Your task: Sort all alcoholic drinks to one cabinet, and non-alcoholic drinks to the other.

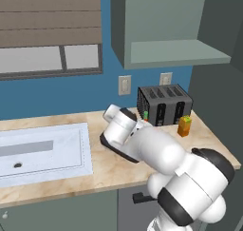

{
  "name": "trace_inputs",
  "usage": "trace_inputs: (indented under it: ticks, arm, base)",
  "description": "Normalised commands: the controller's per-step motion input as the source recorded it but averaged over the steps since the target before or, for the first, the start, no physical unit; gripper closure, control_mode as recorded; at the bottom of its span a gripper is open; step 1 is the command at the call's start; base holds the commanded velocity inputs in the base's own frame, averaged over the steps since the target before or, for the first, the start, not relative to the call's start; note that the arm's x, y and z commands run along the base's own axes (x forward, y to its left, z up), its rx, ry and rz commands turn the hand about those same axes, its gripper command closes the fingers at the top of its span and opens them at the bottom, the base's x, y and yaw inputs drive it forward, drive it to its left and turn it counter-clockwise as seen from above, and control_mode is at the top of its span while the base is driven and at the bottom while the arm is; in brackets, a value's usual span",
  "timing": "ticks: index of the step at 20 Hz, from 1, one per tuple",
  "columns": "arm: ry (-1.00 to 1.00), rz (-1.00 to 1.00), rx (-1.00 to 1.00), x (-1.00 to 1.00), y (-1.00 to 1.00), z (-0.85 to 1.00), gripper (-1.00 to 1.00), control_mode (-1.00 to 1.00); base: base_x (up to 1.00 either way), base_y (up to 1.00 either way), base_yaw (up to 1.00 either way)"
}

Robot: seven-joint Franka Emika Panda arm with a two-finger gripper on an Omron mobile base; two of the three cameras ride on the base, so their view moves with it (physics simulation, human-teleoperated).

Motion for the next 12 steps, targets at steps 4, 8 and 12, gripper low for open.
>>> trace_inputs:
  ticks: [4,8,12]
  arm:
    - [0.00,0.03,0.00,0.11,-0.08,-0.10,-1.00,-1.00]
    - [0.00,0.05,0.00,0.11,-0.08,-0.15,-1.00,-1.00]
    - [0.02,0.03,0.00,0.04,-0.11,-0.19,-1.00,-1.00]
  base:
    - [0.00,0.00,0.00]
    - [0.00,0.00,0.00]
    - [0.00,0.00,0.00]
